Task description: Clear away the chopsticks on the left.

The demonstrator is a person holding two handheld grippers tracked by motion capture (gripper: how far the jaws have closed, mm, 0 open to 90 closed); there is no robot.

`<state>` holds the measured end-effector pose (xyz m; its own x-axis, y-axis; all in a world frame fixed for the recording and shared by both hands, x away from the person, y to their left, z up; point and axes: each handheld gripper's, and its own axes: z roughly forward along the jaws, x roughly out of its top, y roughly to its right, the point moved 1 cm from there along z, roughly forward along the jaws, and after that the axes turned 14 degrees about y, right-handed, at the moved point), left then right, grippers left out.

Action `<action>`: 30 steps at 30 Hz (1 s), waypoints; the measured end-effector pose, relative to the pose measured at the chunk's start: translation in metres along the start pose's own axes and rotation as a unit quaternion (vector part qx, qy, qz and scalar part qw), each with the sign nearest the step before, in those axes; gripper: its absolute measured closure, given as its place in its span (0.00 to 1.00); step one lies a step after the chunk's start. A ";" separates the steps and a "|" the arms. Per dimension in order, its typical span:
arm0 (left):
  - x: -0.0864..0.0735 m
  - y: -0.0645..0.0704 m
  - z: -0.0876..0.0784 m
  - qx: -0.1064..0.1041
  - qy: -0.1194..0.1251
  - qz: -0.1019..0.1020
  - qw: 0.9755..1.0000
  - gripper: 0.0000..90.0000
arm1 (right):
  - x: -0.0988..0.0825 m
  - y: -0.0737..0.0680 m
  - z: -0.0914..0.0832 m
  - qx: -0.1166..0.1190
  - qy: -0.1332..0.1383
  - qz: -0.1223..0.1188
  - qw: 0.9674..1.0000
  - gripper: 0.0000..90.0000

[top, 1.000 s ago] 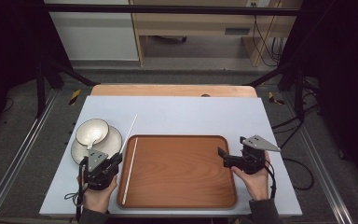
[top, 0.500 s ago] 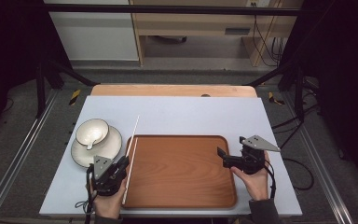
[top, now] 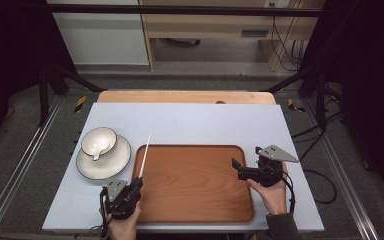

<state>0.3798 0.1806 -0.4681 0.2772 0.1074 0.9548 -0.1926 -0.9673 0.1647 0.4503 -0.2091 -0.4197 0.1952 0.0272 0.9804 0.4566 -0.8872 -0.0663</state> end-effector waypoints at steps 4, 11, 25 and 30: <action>-0.009 0.003 0.003 0.005 -0.009 0.003 1.000 0.94 | -0.001 -0.001 0.001 0.000 -0.002 -0.001 1.000 0.07; -0.020 0.005 0.009 0.014 -0.027 0.004 1.000 0.94 | -0.001 -0.001 0.002 0.002 -0.004 -0.002 1.000 0.07; -0.020 0.005 0.015 0.030 -0.056 0.010 0.998 0.93 | -0.002 -0.002 0.003 0.001 -0.006 -0.004 1.000 0.07; -0.020 0.004 0.016 0.030 -0.064 0.010 0.997 0.93 | -0.002 -0.002 0.003 0.003 -0.005 -0.003 1.000 0.07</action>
<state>0.3888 0.1705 -0.4901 0.3923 0.0615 0.9178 -0.1435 -0.9815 0.1270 0.4514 -0.2063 -0.4218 0.2009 0.0376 0.9789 0.4624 -0.8846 -0.0609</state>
